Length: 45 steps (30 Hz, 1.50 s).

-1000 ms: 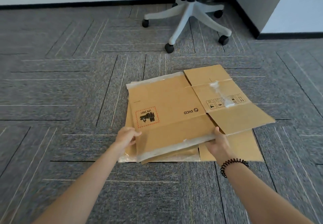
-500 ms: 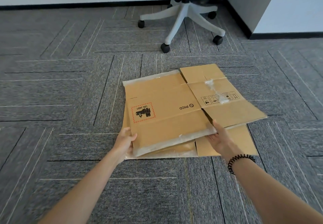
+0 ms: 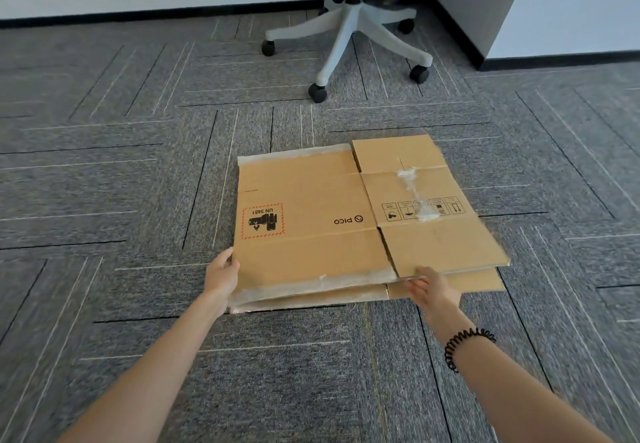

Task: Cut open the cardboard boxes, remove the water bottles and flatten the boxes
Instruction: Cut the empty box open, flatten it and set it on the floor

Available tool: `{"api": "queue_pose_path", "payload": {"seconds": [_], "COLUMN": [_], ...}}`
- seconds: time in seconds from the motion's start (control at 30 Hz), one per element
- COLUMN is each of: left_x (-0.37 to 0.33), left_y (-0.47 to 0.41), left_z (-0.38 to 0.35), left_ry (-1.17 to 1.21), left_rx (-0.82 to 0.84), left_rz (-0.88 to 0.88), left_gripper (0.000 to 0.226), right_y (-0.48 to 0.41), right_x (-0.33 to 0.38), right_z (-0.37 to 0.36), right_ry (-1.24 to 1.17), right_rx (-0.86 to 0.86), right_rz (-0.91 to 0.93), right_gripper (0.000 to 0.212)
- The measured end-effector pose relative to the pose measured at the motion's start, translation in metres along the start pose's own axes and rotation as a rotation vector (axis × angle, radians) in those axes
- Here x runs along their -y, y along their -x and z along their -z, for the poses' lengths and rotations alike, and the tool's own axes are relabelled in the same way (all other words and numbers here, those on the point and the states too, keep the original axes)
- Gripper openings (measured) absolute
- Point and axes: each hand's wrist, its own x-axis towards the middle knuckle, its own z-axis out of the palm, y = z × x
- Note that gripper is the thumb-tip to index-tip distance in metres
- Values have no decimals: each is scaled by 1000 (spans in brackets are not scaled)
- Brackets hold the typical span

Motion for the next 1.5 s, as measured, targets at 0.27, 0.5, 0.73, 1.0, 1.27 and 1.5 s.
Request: {"api": "queue_pose_path", "payload": {"seconds": [0.27,0.5,0.73,1.0,1.27,1.5], "left_x": [18,44,54,23,-50,-141], "left_y": [-6,-7,-9,8,85,216], "left_z": [-1,-9,-9,7,60,168], "left_ry": [-247,-570,-733,-810,-475,-193], "left_rx": [17,73,77,134,7,-42], "left_rz": [-128,-267,-259,-226,-509,-466], "left_gripper": [62,100,94,102,20,10], "right_y": [5,-11,-9,12,140,304], "right_x": [-30,-37,-32,-13,47,102], "right_z": [0,7,9,-4,-50,-94], "right_ry": [115,462,546,813,783,785], "right_rx": [-73,-19,-95,-13,223,398], "right_rz": [25,-18,29,197,420,451], "right_gripper": [20,36,28,33,9,10]}}
